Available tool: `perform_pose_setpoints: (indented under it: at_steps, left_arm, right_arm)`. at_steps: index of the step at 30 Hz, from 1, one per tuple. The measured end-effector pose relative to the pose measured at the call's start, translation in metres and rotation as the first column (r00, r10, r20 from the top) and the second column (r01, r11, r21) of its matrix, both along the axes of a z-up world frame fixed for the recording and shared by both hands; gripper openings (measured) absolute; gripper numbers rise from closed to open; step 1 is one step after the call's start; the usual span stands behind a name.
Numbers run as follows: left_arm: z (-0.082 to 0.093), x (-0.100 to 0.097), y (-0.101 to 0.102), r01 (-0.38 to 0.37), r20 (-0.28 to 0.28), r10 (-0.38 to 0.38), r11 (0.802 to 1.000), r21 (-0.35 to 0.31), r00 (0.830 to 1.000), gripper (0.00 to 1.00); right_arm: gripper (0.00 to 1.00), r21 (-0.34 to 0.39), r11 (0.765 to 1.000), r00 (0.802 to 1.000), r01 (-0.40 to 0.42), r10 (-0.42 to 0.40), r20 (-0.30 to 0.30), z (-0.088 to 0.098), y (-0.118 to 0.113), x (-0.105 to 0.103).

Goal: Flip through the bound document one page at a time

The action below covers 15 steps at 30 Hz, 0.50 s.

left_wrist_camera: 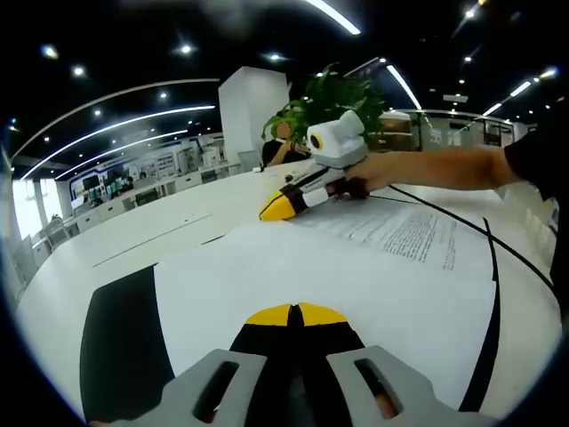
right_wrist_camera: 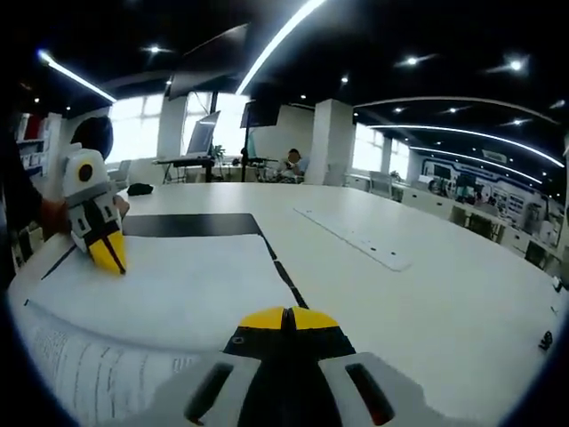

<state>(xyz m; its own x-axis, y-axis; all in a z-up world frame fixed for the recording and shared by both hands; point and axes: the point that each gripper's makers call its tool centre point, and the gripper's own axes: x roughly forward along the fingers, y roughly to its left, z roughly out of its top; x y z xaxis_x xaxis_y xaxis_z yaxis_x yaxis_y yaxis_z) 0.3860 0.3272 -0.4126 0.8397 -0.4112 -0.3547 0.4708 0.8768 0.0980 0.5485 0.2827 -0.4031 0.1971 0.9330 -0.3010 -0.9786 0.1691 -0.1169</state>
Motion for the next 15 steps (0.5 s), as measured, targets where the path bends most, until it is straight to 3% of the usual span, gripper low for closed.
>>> perform_pose_setpoints:
  at_steps: [15]
  left_arm:
    - [0.0,-0.001,0.0,0.0,0.0,0.0,1.0,0.003,1.0,0.03]
  right_arm:
    - [0.03,-0.003,1.0,1.0,-0.029,0.029,0.0,-0.002,-0.003,-0.021]
